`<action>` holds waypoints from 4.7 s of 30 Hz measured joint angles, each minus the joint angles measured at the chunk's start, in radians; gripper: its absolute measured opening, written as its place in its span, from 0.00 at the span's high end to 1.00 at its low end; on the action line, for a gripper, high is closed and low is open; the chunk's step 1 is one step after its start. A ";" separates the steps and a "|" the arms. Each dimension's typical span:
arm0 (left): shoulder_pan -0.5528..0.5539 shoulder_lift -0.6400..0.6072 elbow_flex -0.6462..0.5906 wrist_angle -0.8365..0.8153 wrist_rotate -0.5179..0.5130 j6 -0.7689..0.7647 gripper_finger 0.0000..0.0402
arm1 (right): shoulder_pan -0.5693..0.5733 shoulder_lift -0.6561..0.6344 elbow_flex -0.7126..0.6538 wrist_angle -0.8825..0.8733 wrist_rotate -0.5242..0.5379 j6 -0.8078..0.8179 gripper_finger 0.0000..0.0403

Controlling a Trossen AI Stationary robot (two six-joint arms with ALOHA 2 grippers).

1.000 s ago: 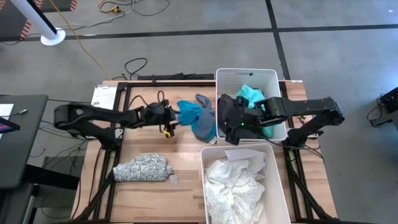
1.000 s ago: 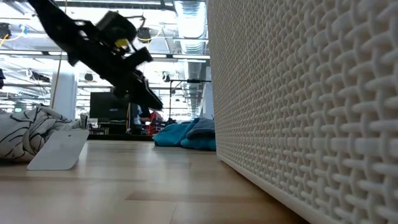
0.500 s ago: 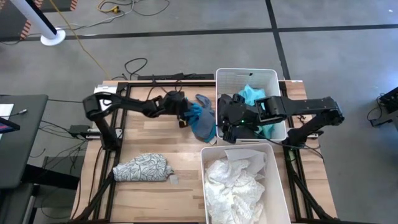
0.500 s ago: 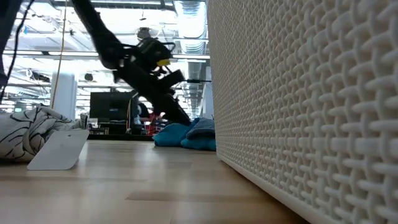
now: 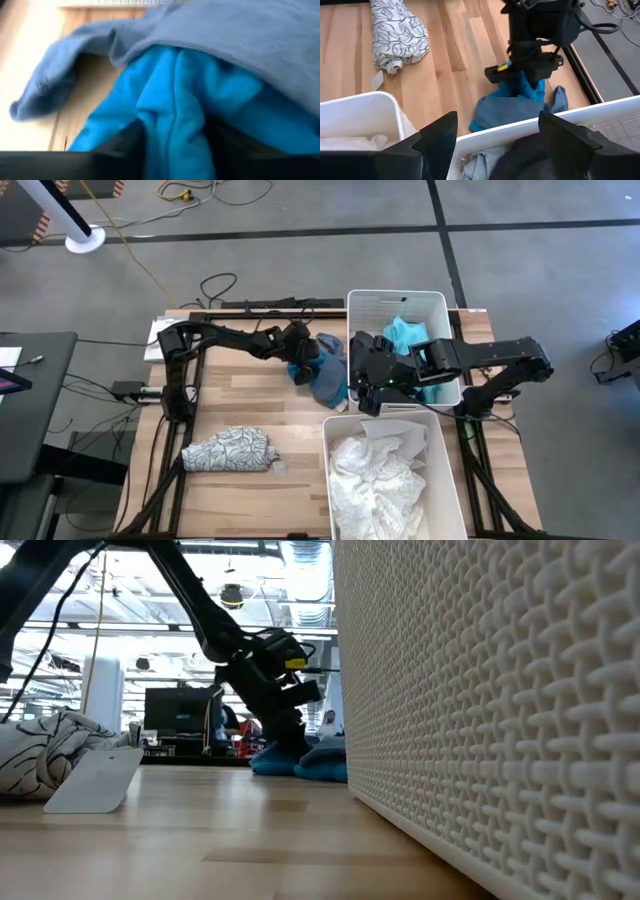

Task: Sort clothes
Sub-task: Put the blue short into the top white laundry bin

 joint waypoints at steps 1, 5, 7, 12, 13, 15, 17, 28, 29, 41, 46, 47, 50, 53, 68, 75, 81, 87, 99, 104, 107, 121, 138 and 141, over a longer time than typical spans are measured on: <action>0.000 -0.012 -0.001 -0.025 -0.001 0.001 0.63 | 0.004 0.000 0.000 0.000 0.000 0.000 0.27; -0.001 -0.073 -0.002 -0.162 -0.025 0.036 0.94 | 0.019 0.000 0.000 0.003 0.000 0.000 0.27; -0.004 -0.120 -0.005 -0.256 -0.079 0.057 0.95 | 0.026 0.000 0.000 0.014 0.000 0.000 0.27; -0.038 -0.311 -0.005 -0.460 -0.273 0.095 0.95 | 0.043 0.000 0.000 0.046 0.000 -0.009 0.27; -0.052 -0.358 -0.005 -0.495 -0.321 0.098 0.95 | 0.048 0.000 0.000 0.052 0.000 -0.011 0.27; -0.094 -0.461 -0.005 -0.546 -0.450 0.104 0.95 | 0.053 0.000 0.000 0.054 0.000 -0.011 0.27; -0.139 -0.567 -0.005 -0.557 -0.582 0.105 0.95 | 0.059 0.000 0.000 0.053 0.000 -0.011 0.27; -0.330 -0.703 -0.006 -0.877 -0.855 0.104 0.95 | 0.064 0.008 0.000 0.089 0.000 -0.031 0.27; -0.329 -0.695 -0.006 -0.874 -0.980 0.060 0.95 | 0.064 0.008 0.000 0.097 0.000 -0.031 0.27; -0.342 -0.733 -0.006 -0.664 -0.754 -0.013 0.95 | 0.064 0.008 0.000 0.121 0.000 -0.037 0.27; -0.341 -0.805 -0.006 -0.539 -0.717 0.001 0.95 | 0.069 0.008 0.000 0.111 0.000 -0.037 0.27; -0.341 -0.825 -0.006 -0.514 -0.690 0.004 0.95 | 0.070 0.008 0.000 0.110 0.000 -0.037 0.27; -0.341 -0.868 -0.005 -0.434 -0.574 0.013 0.95 | 0.079 0.008 0.000 0.113 0.000 -0.045 0.27; -0.342 -0.891 -0.005 -0.373 -0.473 0.006 0.95 | 0.092 0.008 0.000 0.135 -0.001 -0.079 0.27; -0.365 -0.859 -0.004 -0.268 -0.302 -0.043 0.95 | 0.061 0.081 -0.001 0.431 -0.002 -0.210 0.27; -0.411 -0.860 -0.004 -0.266 -0.291 -0.046 0.95 | 0.007 0.172 -0.001 0.502 0.097 -0.222 0.27; -0.438 -0.860 -0.004 -0.294 -0.293 -0.046 0.95 | -0.013 0.188 -0.001 0.518 0.154 -0.239 0.27; -0.452 -0.860 -0.004 -0.333 -0.289 -0.038 0.95 | -0.026 0.174 -0.001 0.519 0.152 -0.250 0.27; -0.486 -0.860 -0.004 -0.335 -0.144 -0.010 0.95 | -0.065 0.250 0.000 0.559 -0.077 -0.274 0.27; -0.486 -0.860 -0.004 -0.330 -0.130 -0.010 0.95 | -0.065 0.258 0.000 0.568 -0.090 -0.269 0.31; -0.486 -0.860 -0.004 -0.330 -0.130 -0.010 0.95 | -0.066 0.259 0.000 0.563 -0.090 -0.259 0.38; -0.486 -0.860 -0.005 -0.335 -0.145 -0.060 0.88 | -0.061 0.251 -0.001 0.517 -0.085 -0.293 0.98; -0.485 -0.861 -0.004 -0.550 -0.401 -0.128 0.45 | -0.004 -0.016 -0.001 0.539 0.177 -0.348 1.00; -0.486 -0.861 -0.004 -0.583 -0.398 -0.152 0.43 | -0.001 -0.070 -0.001 0.506 0.297 -0.354 1.00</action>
